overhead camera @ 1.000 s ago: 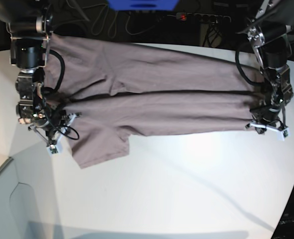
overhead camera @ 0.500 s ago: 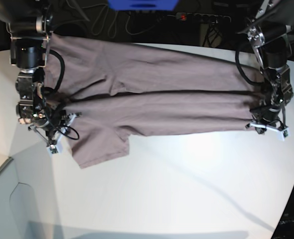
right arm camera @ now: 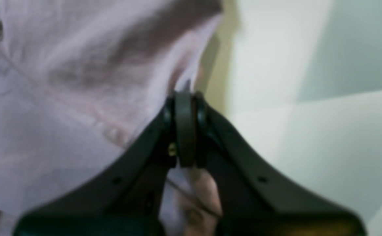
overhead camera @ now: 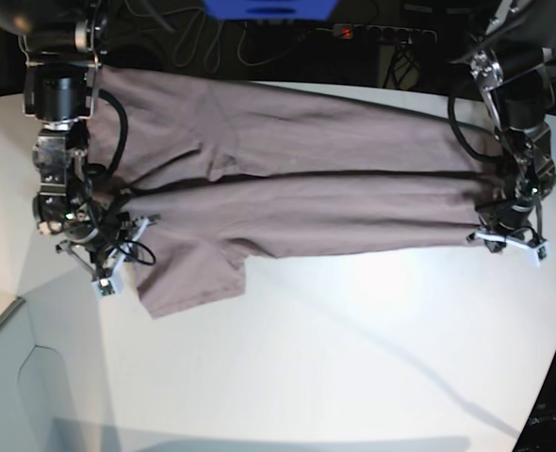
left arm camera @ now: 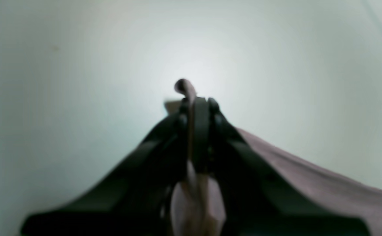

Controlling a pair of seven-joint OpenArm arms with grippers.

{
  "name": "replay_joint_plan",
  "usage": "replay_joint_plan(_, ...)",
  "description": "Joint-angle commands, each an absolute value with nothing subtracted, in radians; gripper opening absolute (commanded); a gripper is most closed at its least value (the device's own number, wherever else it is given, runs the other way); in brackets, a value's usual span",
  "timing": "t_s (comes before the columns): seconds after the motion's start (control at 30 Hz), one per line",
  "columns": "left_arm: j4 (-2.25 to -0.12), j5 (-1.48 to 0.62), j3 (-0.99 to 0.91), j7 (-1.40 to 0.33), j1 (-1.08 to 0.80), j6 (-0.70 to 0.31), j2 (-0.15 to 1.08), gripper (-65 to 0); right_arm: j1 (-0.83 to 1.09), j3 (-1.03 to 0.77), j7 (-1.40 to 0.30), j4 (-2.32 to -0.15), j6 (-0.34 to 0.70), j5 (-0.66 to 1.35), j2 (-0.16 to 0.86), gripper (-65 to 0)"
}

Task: Layout the t-shirt on the table in an organized manner, then fold the t-shirt properly
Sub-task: 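Grasp the folded shirt's ends with both grippers, then lift the held ends and fold the shirt over toward the collar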

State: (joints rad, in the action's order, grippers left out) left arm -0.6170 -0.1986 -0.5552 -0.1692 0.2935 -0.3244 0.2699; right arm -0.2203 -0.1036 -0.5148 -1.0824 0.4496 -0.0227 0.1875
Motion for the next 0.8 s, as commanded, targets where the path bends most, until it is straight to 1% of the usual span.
replay_joint_plan(0.0,-0.633,-0.199,-0.558,-0.159,0.308,-0.323,0.288,-65.0,-0.239,-0.107,-0.498,-1.110,0.449,-0.019,0.199,-65.0)
replay_joint_plan(0.2,-0.634,-0.199,-0.559,-0.159,0.314,-0.323,0.308,-65.0,-0.239,-0.108,-0.498,-1.173,0.447,-0.019,0.199,-65.0)
replay_joint_plan(0.4,-0.745,-0.200,-0.559,-0.160,0.306,-0.323,0.303,-65.0,-0.237,-0.108,-0.498,-1.236,0.447,-0.019,0.197,-65.0)
replay_joint_plan(0.6,-0.769,-0.200,-0.559,-0.160,0.306,-0.325,0.302,-65.0,-0.225,-0.110,-0.498,-1.300,0.447,-0.018,0.189,-65.0)
replay_joint_plan(0.77,-0.771,-0.200,-0.559,-0.160,0.311,-0.325,0.302,-65.0,-0.225,-0.202,-0.498,-1.307,0.447,-0.018,0.160,-65.0)
